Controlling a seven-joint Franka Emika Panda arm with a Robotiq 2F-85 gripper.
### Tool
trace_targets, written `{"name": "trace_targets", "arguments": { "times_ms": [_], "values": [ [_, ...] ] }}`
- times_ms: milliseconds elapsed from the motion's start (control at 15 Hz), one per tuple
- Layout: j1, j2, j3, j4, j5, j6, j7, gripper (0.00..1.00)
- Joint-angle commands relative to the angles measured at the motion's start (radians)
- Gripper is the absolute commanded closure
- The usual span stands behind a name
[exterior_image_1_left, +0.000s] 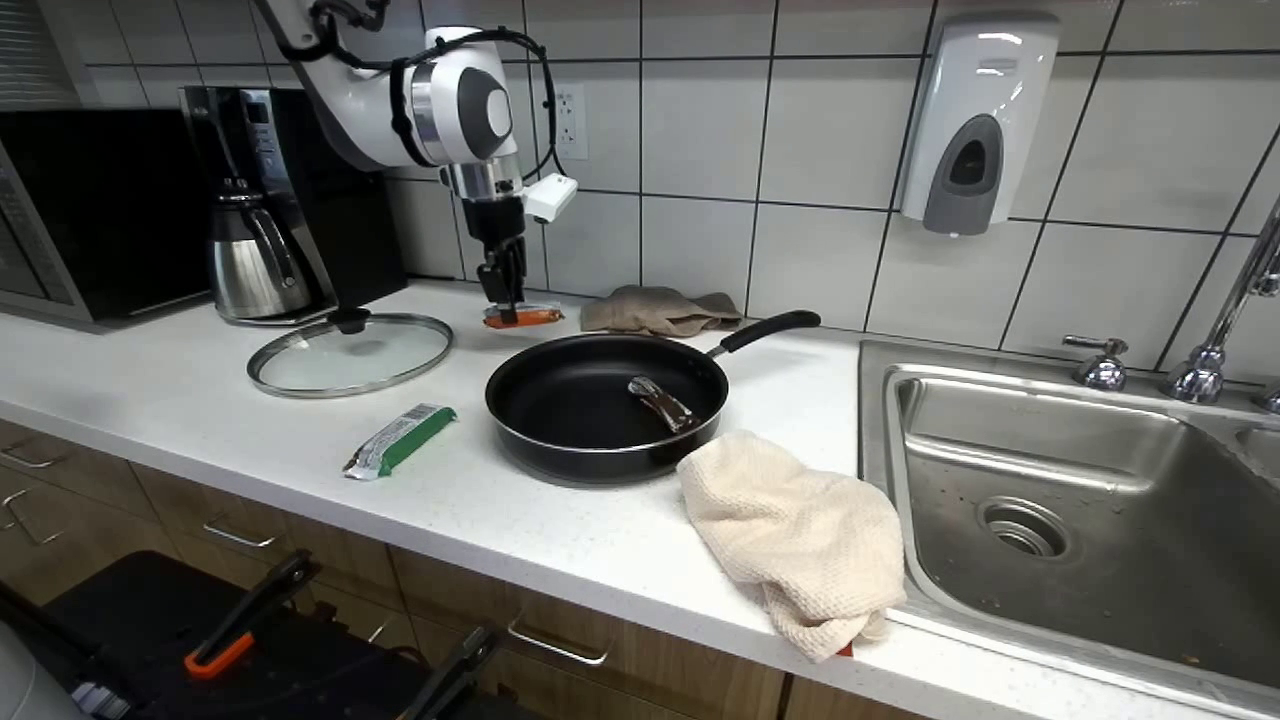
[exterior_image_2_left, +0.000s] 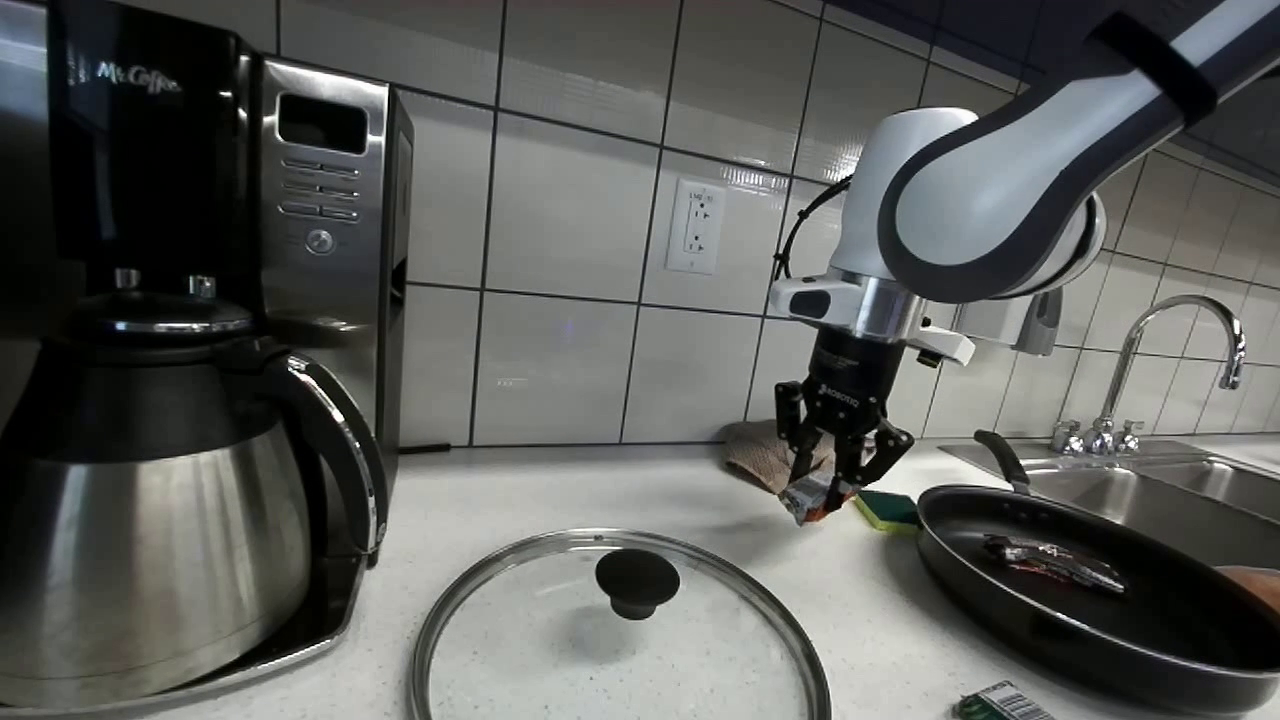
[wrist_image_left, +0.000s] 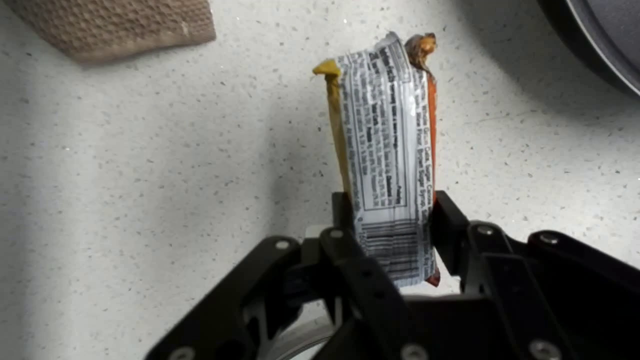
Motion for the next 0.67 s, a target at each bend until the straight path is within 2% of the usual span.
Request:
{"name": "trace_targets", "arguments": {
  "times_ms": [0,267,600],
  "values": [
    [-0.002,-0.087,-0.011,-0.060,0.038,0.030,0.063,0.83],
    [-0.001,-0.159,-0.029,-0.106,0.073,0.013,0.144,0.83],
    [0.000,-0.224,-0.065,-0.171,0.066,-0.008,0.257,0.83]
  ]
}}
